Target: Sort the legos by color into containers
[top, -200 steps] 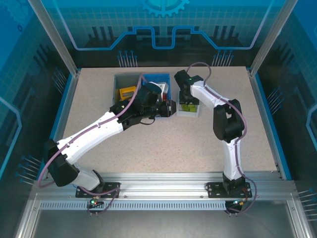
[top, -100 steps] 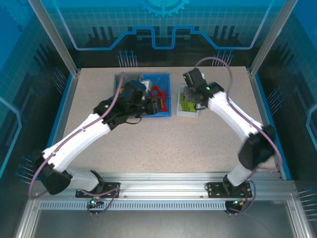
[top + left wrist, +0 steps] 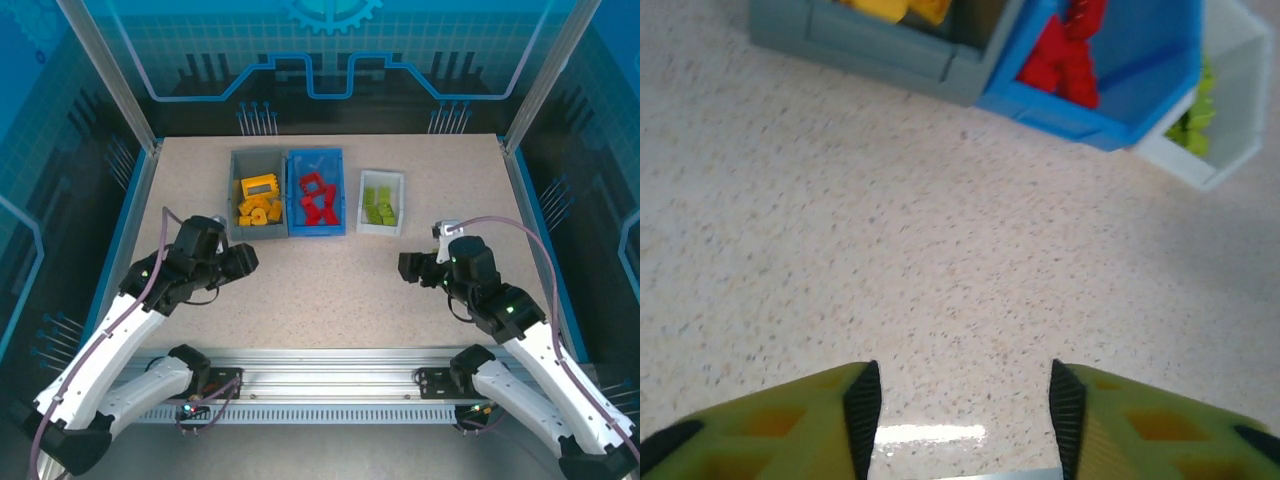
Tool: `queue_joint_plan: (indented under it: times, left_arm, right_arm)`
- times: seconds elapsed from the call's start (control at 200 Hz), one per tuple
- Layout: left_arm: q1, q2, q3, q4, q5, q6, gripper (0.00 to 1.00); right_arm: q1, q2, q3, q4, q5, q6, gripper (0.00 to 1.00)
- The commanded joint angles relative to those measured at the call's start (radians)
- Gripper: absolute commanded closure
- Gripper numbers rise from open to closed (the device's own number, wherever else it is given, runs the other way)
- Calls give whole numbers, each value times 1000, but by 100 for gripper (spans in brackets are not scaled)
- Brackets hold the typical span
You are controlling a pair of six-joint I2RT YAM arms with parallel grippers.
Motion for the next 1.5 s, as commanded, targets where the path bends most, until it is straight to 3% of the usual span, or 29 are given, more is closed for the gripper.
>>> queue_joint_plan:
  times: [0.0, 0.065, 0.17, 0.255, 0.3, 0.35, 0.415, 0.495, 0.565, 0.68, 0.855, 1.02, 1.075, 1.165, 1.255, 1.306, 1.356, 1.441, 1.496]
  left_arm:
    - [69, 0, -18, 7, 6, -2, 5]
    - [105, -7, -27, 57, -15, 31, 1]
    - [120, -21, -54, 157, -162, 84, 1]
    - [119, 0, -70, 158, -488, 3, 1]
    - [119, 20, -93, 160, -672, -47, 1]
    - [122, 35, -143, 238, -780, 13, 1]
    - [134, 47, -266, 468, -844, 196, 1]
    - [159, 72, -428, 825, -818, 457, 1]
    - [189, 116, -555, 1182, -703, 655, 1]
    - [271, 245, -647, 1468, -559, 656, 1]
    - [309, 471, -589, 1563, -451, 642, 1]
    - [365, 621, -563, 1714, -368, 659, 1]
    - [385, 614, -532, 1628, -310, 641, 1]
    - [388, 622, -547, 1670, -260, 658, 1]
    - [387, 660, -590, 1760, -202, 677, 1]
    - [389, 707, -640, 1956, -200, 703, 1]
    - [389, 673, -643, 1884, -194, 683, 1]
    - [389, 682, -640, 1901, -194, 687, 1]
    - [394, 688, -630, 1891, -188, 682, 1]
  right_arm:
    - [-9, -1, 10, -24, -16, 2, 0]
    - [-13, 19, 38, -23, 55, 1, 0]
    - [-15, 36, 61, 20, 242, -1, 0]
    - [-27, 79, 76, 10, 541, 92, 0]
    - [-61, 94, 47, 65, 639, 83, 0]
    - [-137, 90, -15, 159, 614, 36, 0]
    - [-272, 75, -111, 332, 444, -47, 0]
    - [-356, 77, -267, 562, 409, -113, 0]
    - [-394, 112, -355, 717, 422, -195, 0]
    - [-466, 243, -382, 802, 336, -255, 0]
    - [-526, 455, -444, 1089, 200, -269, 0]
    - [-537, 600, -399, 1227, 103, -272, 0]
    - [-547, 641, -381, 1246, 52, -256, 0]
    - [-530, 702, -397, 1358, 29, -274, 0]
    - [-504, 706, -406, 1380, 18, -307, 0]
    - [-496, 719, -426, 1435, 2, -329, 0]
    - [-482, 741, -438, 1475, -16, -353, 0]
    - [-471, 841, -450, 1619, -31, -376, 0]
    - [-460, 816, -392, 1460, -20, -379, 0]
